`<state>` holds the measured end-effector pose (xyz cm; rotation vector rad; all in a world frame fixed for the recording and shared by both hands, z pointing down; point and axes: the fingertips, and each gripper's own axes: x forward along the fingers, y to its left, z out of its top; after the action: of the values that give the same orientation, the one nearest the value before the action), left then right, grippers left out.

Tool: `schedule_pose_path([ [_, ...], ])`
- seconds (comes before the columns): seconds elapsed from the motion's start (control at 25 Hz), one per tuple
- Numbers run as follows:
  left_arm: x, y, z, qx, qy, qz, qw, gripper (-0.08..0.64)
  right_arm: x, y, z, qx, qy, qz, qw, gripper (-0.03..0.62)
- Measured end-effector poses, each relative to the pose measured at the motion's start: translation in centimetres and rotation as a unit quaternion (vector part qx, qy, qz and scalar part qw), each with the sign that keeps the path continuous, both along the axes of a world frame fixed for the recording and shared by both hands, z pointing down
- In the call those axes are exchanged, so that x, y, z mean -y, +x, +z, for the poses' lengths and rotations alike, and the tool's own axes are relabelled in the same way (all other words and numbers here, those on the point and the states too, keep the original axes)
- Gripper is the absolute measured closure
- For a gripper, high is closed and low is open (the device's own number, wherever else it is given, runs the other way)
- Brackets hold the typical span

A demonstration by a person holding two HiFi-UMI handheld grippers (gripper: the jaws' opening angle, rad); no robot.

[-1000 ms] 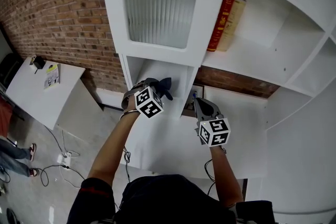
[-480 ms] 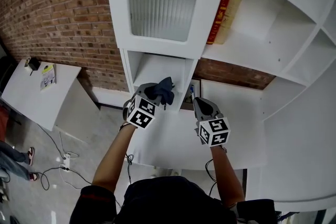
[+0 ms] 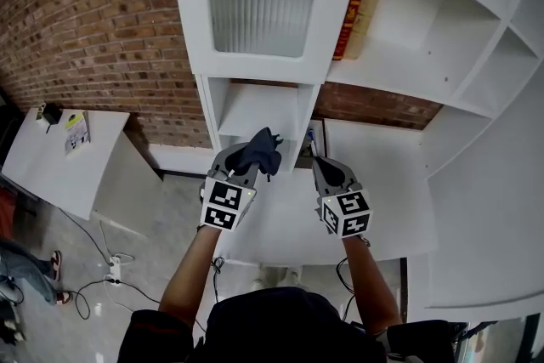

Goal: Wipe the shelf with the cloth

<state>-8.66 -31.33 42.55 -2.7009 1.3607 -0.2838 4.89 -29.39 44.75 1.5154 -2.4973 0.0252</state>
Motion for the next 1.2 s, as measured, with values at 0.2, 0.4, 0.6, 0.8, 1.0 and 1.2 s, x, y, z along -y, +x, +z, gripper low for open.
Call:
schedule_pose_path([
  [0.2,-1.8,-0.7,-0.3,-0.048,-0.001,0.006,0.9988,0.495,-1.0,-0.2,-0.6,0.001,0.004,0.015,1.0,0.578],
  [0.4,-3.2,-0.3,0.2,-0.062,-0.003,0.024,0.9978,0.495,-2.0,-0.7,-0.6,0.002,0.005,0.024,1.0,0.578],
  [0.6,-4.1,0.5,1.3,-0.064,-0.027,0.046,0.9965,0.495,-2.7,-0.5,-0.6,0.001,0.005,0.032,0.999,0.578],
  [0.8,-4.7,1.0,1.6,-0.069,-0.034,0.048,0.9958,0.495,-3.4,-0.3,-0.7,0.001,0.007,0.032,0.999,0.578],
  [1.0,-5.4,1.5,1.4,-0.073,-0.037,0.048,0.9955,0.495,-4.0,0.2,-1.0,0.004,0.014,0.03,0.999,0.578],
  [1.2,-6.7,2.4,1.0,-0.076,-0.037,0.044,0.9955,0.495,-5.1,1.5,-1.4,0.015,0.02,0.032,0.999,0.578],
])
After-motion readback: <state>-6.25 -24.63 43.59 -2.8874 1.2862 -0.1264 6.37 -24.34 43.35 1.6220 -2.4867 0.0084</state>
